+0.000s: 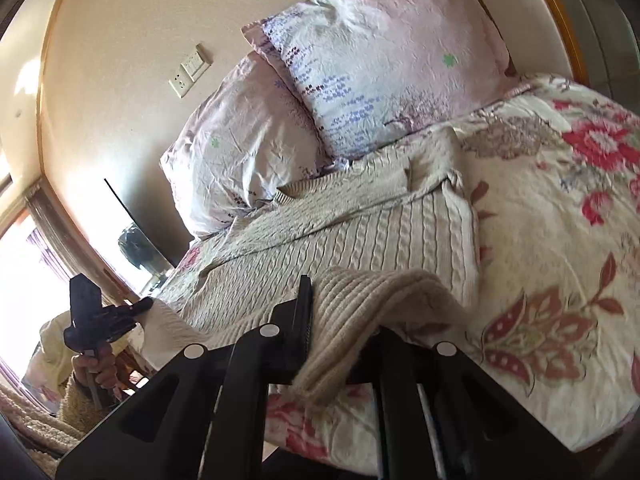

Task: Fold small clothes
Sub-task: 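Lift the hem with both grippers and fold it toward the collar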

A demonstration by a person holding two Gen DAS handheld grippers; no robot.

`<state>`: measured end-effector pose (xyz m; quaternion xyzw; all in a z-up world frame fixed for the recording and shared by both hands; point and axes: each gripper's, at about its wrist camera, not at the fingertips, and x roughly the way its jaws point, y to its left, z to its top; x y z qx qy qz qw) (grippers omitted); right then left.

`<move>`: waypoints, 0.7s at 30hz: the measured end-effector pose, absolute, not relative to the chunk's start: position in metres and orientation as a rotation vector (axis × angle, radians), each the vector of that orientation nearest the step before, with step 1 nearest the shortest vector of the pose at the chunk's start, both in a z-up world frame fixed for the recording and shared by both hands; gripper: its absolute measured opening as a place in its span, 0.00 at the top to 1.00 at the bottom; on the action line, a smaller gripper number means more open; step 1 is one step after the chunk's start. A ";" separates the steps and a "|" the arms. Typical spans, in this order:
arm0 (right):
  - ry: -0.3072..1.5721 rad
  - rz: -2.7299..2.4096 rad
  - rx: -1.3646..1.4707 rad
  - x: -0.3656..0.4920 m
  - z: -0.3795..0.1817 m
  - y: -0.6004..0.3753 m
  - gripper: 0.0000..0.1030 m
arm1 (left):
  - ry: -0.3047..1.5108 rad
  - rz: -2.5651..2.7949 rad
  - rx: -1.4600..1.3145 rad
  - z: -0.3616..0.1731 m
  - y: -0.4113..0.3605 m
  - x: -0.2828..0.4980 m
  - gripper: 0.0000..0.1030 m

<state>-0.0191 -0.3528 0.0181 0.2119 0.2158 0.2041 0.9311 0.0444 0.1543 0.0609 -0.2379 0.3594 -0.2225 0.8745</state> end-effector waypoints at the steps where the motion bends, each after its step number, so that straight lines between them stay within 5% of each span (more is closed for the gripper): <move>1: 0.425 0.404 0.417 -0.013 0.024 -0.352 0.91 | 0.733 -0.453 -0.498 0.064 0.154 0.054 0.93; 11: 0.398 0.277 0.308 0.084 0.055 -0.341 0.91 | 0.693 -0.332 -0.523 0.069 0.147 0.163 0.93; 21: 0.625 0.188 0.597 0.163 -0.001 -0.377 0.91 | 0.844 -0.259 -0.649 0.018 0.147 0.233 0.93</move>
